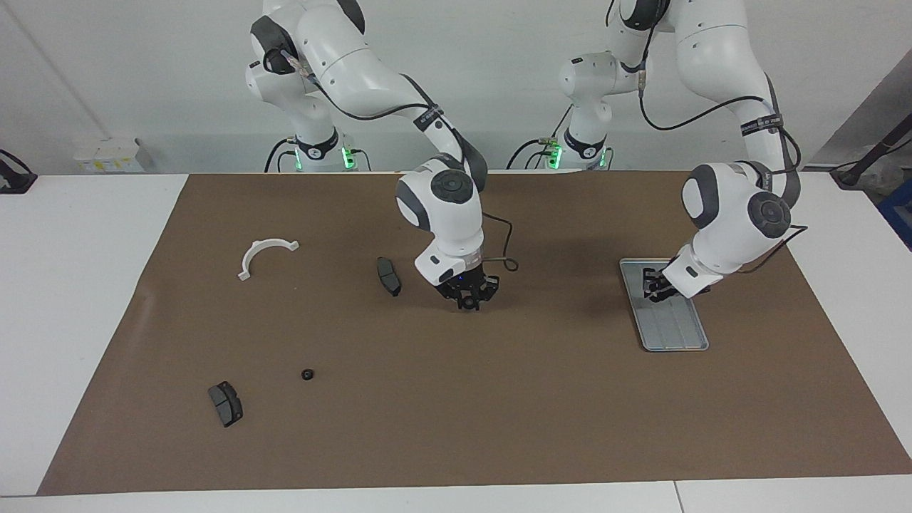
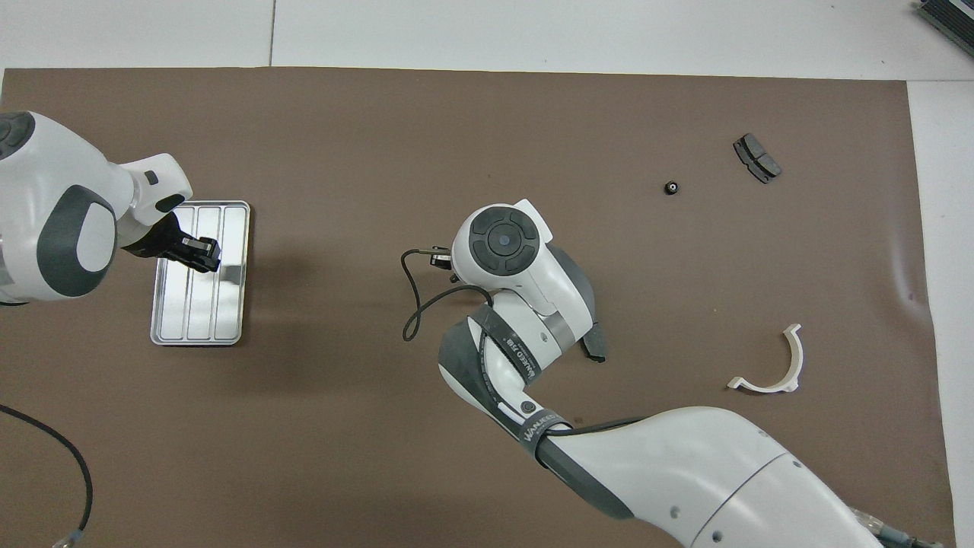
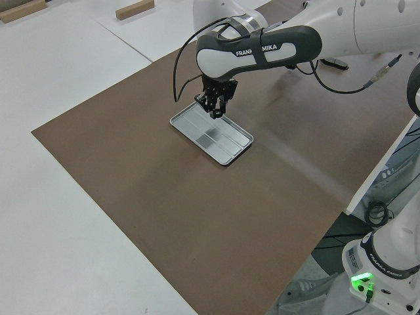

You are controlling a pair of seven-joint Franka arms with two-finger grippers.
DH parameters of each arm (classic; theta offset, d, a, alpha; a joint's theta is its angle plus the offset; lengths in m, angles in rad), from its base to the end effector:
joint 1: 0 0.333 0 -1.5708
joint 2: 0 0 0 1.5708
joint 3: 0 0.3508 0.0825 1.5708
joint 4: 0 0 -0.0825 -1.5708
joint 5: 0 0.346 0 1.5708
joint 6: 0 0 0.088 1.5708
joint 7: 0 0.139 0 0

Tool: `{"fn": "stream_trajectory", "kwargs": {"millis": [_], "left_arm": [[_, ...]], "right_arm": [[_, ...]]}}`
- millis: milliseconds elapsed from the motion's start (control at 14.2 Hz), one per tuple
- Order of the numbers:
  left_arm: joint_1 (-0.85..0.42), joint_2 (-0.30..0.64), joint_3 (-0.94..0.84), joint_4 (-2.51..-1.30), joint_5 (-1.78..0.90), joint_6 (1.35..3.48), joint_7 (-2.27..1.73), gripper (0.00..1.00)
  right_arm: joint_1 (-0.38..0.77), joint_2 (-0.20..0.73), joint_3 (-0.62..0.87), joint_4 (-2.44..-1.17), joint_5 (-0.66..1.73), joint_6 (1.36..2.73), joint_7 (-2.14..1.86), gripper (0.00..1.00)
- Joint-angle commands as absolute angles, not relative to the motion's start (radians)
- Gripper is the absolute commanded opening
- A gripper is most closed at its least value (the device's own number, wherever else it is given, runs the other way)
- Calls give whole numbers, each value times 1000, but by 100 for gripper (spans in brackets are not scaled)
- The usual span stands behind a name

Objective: Pick bearing gear from pile to tray
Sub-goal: 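Place the gear on the tray while the right gripper sets another mid-table, then move the left gripper to the gear while the right gripper reaches another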

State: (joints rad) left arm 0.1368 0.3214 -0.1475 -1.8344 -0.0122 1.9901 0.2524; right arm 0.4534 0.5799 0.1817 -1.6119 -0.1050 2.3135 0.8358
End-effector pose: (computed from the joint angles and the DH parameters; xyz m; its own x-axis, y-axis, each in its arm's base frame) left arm 0.5869 -0.0014 0.3678 0.9564 -0.2549 -0.1425 -0.2431 -0.9653 0.0952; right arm 0.5735 0.3928 0.3248 0.9817 -0.1732 0.0789 -0.1644 -0.9806 -0.1070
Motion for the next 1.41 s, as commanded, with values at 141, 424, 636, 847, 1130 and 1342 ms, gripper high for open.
{"fn": "stream_trajectory", "kwargs": {"millis": [141,424,636,847,1130,1342], "left_arm": [[149,279,-153,-1907,-3,2045,273,23],[149,279,-153,-1905,-3,2045,273,49],[147,281,-153,-1899,-2,2046,273,56],[134,288,-153,-1876,-3,2049,250,56],[57,290,-155,-1865,-2,2049,73,56],[-47,288,-156,-1865,-3,2054,-127,56]], "right_arm": [[460,586,181,-1586,-129,2275,854,92],[413,554,178,-1601,-130,2276,828,100],[312,503,179,-1649,-130,2281,709,100],[214,463,181,-1686,-129,2279,589,100],[95,466,181,-1680,-114,2272,448,100],[22,480,181,-1677,-114,2284,335,100]]}}
